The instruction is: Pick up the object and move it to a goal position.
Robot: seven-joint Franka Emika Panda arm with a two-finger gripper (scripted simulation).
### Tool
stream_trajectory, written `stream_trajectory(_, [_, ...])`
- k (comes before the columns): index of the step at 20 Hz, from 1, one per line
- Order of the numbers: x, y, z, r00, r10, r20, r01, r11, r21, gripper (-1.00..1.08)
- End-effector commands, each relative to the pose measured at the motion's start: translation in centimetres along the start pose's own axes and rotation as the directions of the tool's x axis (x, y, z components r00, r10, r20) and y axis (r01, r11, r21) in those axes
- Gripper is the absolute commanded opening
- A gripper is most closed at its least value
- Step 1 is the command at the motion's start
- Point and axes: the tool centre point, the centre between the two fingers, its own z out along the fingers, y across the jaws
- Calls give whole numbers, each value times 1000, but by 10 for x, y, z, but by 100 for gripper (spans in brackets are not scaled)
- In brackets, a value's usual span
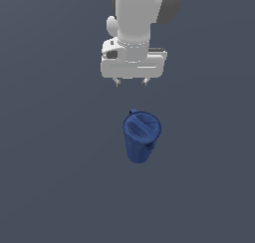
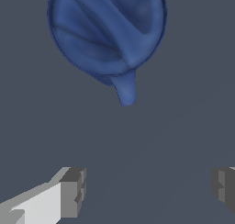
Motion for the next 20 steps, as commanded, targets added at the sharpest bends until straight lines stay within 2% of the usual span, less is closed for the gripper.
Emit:
stream_trajectory(1, [0, 0, 0, 1000, 0, 0, 0, 1000, 0, 28])
stream_trajectory(6, [2, 0, 1, 1000, 13, 0, -13, 1000, 13, 28])
stream_trajectory(11, [-1, -17, 1, 1000, -7, 15, 7, 1000, 27, 28])
stream_trajectory(15, [-2, -21, 5, 1000, -11, 24, 10, 999, 38, 28])
stream_trajectory(20, [-3, -24, 18, 999, -14, 46, 11, 998, 67, 28])
